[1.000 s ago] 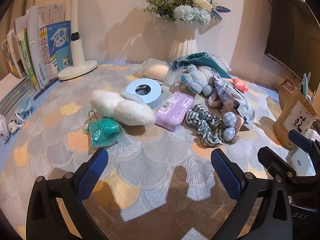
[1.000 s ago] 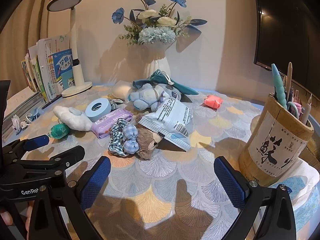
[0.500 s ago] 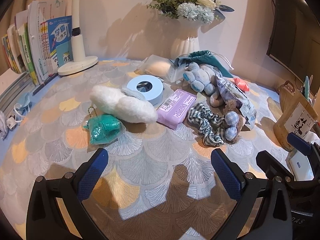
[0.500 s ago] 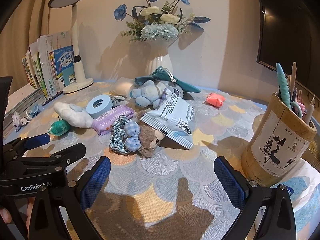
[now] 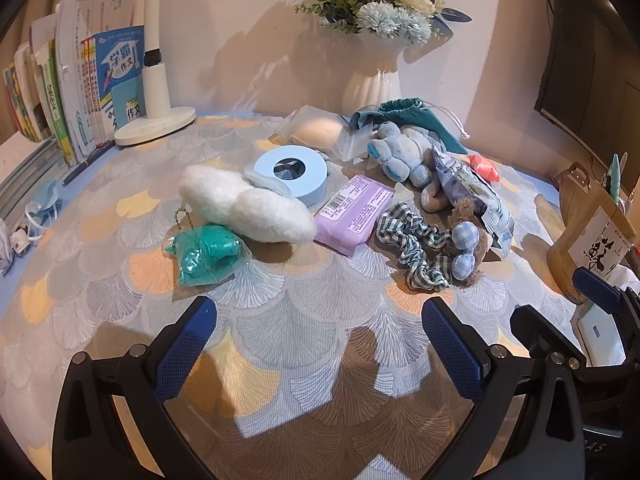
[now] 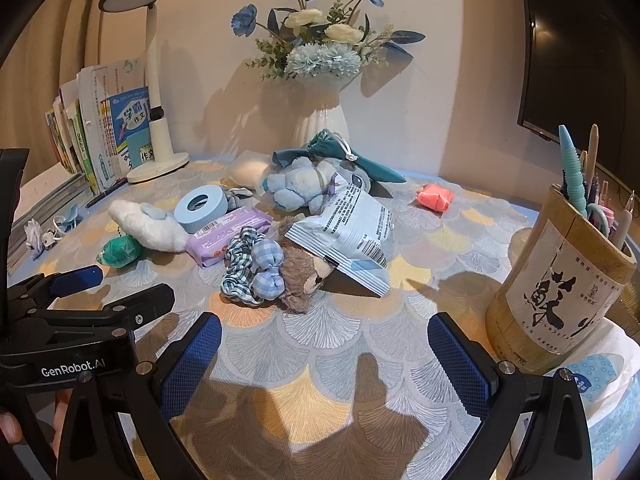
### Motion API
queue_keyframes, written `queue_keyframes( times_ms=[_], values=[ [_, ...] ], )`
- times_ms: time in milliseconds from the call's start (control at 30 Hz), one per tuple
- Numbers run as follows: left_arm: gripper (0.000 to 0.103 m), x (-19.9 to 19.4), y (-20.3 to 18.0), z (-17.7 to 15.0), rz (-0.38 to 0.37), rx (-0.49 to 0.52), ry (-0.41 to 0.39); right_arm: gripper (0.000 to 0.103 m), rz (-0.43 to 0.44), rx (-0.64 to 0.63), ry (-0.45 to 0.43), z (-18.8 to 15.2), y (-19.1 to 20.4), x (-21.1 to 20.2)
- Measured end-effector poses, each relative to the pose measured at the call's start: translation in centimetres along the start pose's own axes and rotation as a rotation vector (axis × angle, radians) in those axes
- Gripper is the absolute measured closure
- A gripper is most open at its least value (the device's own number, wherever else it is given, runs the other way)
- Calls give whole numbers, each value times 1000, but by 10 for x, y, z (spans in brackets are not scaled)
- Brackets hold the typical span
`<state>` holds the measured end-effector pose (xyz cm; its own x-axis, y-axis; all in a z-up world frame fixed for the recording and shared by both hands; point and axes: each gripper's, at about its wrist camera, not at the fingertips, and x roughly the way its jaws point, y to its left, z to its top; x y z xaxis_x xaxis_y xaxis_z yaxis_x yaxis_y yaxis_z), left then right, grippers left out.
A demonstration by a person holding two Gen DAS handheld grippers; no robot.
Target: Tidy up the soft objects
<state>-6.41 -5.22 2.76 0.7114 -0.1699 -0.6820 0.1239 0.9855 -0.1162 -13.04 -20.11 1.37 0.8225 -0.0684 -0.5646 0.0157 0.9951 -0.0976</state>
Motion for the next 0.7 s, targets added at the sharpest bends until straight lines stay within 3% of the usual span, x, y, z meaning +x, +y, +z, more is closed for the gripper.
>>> queue_keyframes(
  times_ms=[700],
  values=[
    [1,2,1,1,-2,-6,7,0,12,-3,15,0,1,3]
  ],
)
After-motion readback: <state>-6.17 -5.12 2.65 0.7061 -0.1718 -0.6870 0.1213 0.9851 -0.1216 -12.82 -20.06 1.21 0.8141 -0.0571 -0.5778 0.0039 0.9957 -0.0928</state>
